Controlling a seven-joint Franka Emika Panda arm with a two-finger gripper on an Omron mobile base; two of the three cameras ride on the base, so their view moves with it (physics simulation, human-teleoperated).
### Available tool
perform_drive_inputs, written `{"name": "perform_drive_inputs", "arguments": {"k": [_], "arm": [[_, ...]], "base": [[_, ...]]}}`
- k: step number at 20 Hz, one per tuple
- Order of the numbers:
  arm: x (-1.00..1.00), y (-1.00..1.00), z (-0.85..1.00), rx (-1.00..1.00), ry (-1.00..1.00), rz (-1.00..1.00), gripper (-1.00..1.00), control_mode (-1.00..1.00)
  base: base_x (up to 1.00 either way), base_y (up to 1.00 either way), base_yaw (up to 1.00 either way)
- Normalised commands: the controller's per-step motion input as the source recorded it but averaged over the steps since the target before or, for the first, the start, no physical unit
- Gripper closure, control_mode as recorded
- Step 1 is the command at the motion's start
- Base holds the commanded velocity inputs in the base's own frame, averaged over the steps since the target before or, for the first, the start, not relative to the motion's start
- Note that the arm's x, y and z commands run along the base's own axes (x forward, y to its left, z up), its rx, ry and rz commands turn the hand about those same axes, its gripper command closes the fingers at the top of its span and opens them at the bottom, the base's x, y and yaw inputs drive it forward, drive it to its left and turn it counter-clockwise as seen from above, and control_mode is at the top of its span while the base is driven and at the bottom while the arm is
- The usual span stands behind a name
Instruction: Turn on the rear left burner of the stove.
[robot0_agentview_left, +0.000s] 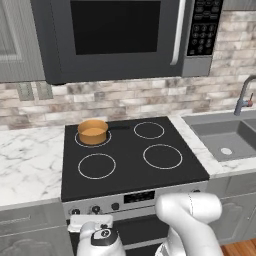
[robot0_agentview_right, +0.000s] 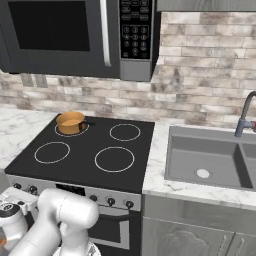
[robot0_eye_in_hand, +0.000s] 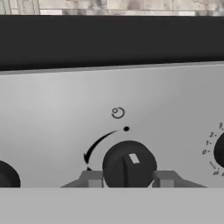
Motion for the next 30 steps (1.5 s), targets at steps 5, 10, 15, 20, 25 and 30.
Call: {"name": "perform_drive_inputs", "arguments": {"k": [5,10,15,20,25,30], "arm": [[-0.05,0.0,0.0,-0.03,0.04,0.01,1.0,-1.0],[0.0,0.11,0.0,-0.2,0.23,0.03,1.0,-1.0],[0.0,0.11,-0.03,-0.3,0.19,0.0,1.0,-1.0],[0.0,0.04,-0.18,-0.38,0.12,0.0,1.0,-1.0],[0.0,0.0,-0.27,-0.33,0.05,0.0,1.0,-1.0],[0.0,0.0,-0.22,-0.33,0.09,0.0,1.0,-1.0]], "base": [[0.0,0.0,0.0],[0.0,0.0,0.0],[0.0,0.0,0.0],[0.0,0.0,0.0],[0.0,0.0,0.0],[0.0,0.0,0.0]]}}
